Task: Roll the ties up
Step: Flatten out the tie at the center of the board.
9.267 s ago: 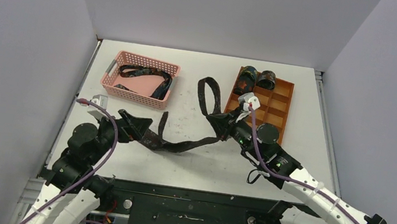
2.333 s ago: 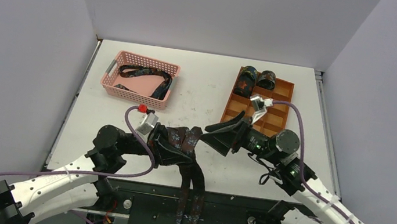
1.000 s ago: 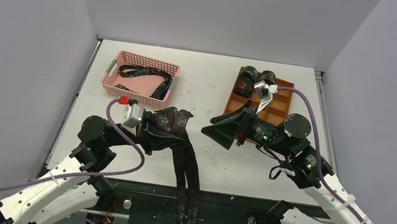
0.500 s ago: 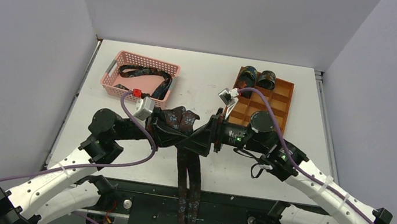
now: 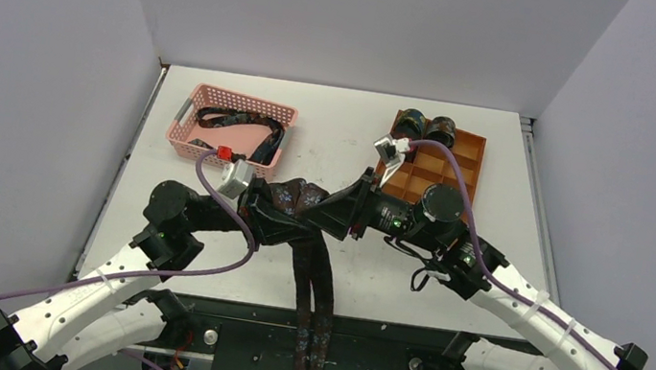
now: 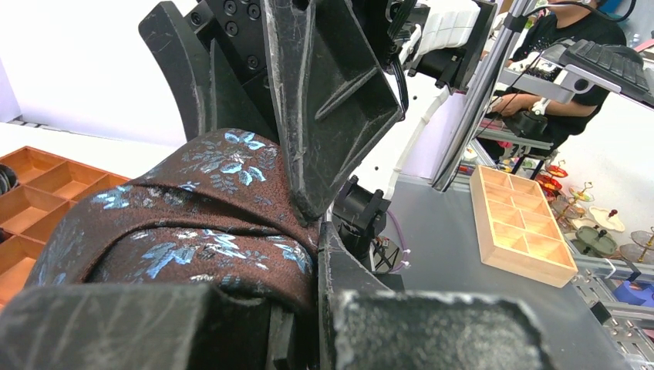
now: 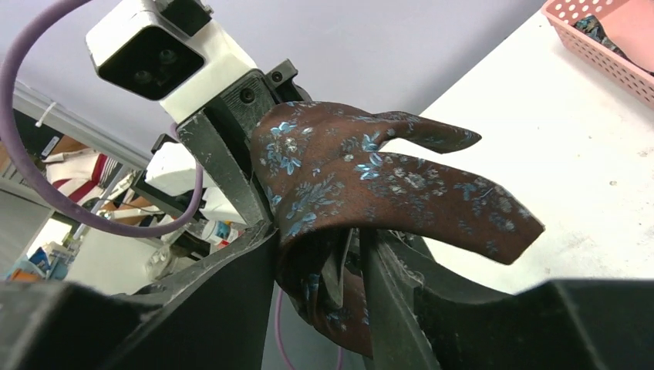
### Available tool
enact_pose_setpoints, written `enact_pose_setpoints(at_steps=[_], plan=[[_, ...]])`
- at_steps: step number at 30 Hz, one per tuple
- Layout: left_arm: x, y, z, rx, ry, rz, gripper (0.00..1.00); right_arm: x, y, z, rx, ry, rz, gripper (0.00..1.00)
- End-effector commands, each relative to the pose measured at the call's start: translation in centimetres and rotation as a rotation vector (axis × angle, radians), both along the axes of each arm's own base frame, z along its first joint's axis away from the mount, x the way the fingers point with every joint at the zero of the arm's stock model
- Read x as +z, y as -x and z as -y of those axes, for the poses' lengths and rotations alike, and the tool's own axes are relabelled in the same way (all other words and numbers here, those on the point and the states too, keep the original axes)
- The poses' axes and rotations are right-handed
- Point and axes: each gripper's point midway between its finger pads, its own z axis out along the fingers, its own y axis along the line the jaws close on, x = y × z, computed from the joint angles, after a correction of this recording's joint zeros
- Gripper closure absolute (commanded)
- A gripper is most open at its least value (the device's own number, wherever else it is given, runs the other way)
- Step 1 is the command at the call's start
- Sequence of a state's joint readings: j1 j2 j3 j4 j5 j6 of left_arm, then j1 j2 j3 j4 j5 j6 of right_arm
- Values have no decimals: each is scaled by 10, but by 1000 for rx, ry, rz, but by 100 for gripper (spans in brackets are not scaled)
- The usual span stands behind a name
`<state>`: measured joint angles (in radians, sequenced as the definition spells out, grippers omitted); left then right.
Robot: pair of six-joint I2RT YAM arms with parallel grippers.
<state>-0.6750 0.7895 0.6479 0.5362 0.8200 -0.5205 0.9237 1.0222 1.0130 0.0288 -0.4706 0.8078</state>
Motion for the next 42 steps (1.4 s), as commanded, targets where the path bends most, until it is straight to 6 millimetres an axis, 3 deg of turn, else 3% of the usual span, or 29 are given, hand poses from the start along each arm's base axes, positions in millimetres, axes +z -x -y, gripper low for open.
enact_pose_setpoints(at_steps=[1, 4, 10, 13, 14, 21, 22, 25, 26, 30, 33, 35, 36, 37, 38, 39, 42], plan=[[24, 8, -2, -20, 61, 66, 100, 21, 2, -6, 26, -85, 34, 62], [24, 6, -2, -12, 59, 64, 100, 20, 9, -11, 76, -86, 26, 69], [23, 5, -1, -12, 54, 65, 100, 11, 13, -12, 102, -45, 21, 71], [22, 4, -1, -9, 49, 66, 100, 7, 15, -11, 107, -29, 20, 92], [21, 4, -1, -8, 48, 65, 100, 7, 16, -10, 110, -30, 17, 94], [25, 6, -3, -5, 60, 75, 100, 7, 16, -4, 98, -29, 21, 95], [24, 5, -2, 3, 57, 73, 97, 7, 17, -4, 99, -36, 21, 95], [21, 0, -3, 31, 55, 62, 26, 12, 2, 8, -9, -36, 31, 95], [20, -4, -5, 60, 62, 48, 2, 15, -11, 16, -83, -27, 46, 95], [13, -13, -23, 207, 83, 21, 4, 35, -77, 75, -447, 72, 125, 95], [9, -22, -48, 373, 121, -3, 4, 57, -131, 163, -937, 209, 178, 95], [2, -29, -67, 487, 149, -43, 4, 72, -141, 230, -1290, 237, 192, 95], [-4, -34, -76, 543, 161, -74, 4, 81, -139, 252, -1396, 213, 229, 95], [-10, -36, -84, 583, 178, -109, 4, 89, -135, 261, -1434, 174, 259, 95], [-14, -37, -92, 618, 203, -135, 4, 101, -134, 252, -1380, 126, 294, 95], [-17, -36, -97, 634, 225, -148, 4, 117, -134, 226, -1256, 79, 328, 95], [-16, -30, -110, 652, 284, -158, 4, 166, -114, 102, -682, -108, 333, 95]])
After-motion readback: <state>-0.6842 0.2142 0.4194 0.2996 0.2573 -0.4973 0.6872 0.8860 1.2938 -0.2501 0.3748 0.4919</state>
